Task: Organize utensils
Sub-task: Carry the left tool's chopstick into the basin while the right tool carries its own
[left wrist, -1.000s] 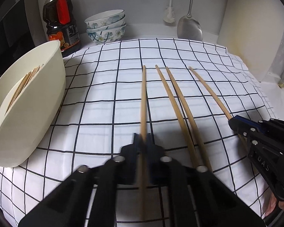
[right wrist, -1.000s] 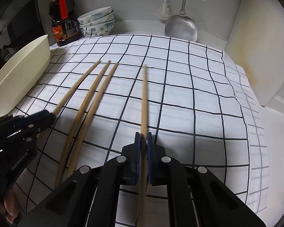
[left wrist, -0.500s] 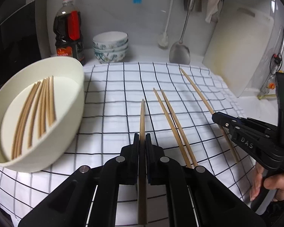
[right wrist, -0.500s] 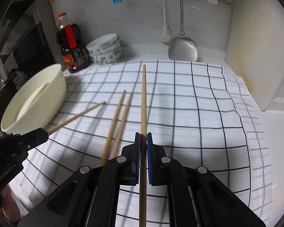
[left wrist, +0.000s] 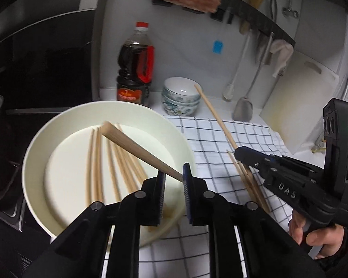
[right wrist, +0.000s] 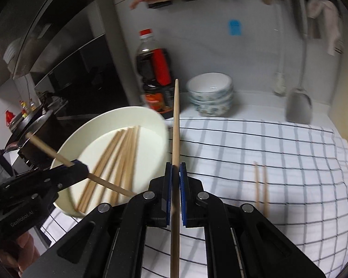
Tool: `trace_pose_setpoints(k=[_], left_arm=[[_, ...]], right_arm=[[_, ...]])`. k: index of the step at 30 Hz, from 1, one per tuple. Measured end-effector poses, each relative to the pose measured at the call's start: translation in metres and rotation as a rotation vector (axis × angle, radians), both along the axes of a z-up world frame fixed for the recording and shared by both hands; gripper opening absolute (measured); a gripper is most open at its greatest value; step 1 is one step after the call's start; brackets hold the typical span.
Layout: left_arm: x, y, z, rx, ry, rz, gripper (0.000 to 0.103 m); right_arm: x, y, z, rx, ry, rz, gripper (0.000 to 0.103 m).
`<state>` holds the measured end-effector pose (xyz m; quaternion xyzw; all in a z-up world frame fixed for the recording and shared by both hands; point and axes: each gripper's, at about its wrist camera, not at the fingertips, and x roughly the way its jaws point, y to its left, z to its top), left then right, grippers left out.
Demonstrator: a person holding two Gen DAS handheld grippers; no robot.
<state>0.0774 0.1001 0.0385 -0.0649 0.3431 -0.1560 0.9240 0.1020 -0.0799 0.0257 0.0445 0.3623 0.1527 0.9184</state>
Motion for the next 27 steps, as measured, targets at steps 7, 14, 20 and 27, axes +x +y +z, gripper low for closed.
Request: trace_pose_setpoints(k=[7, 14, 20, 27], left_arm=[[0.02, 0.043, -0.01, -0.081, 0.032, 0.02, 0.02], [0.058, 0.07, -0.035, -0.029, 0.1, 0.11, 0.008], [0.082, 0.075, -0.034, 0.016, 0.116, 0.134, 0.008], [0.112, 0.076, -0.036, 0.027, 0.154, 0.149, 0.008]], right_arm=[[0.027, 0.061, -0.014, -0.029, 0.052, 0.072, 0.006], [0.042, 0.091, -0.024, -0.052, 0.103, 0.114, 0.006], [0.055, 0.108, -0.032, -0.058, 0.136, 0.12, 0.006], [0.065, 0.114, -0.032, -0.061, 0.149, 0.108, 0.011]])
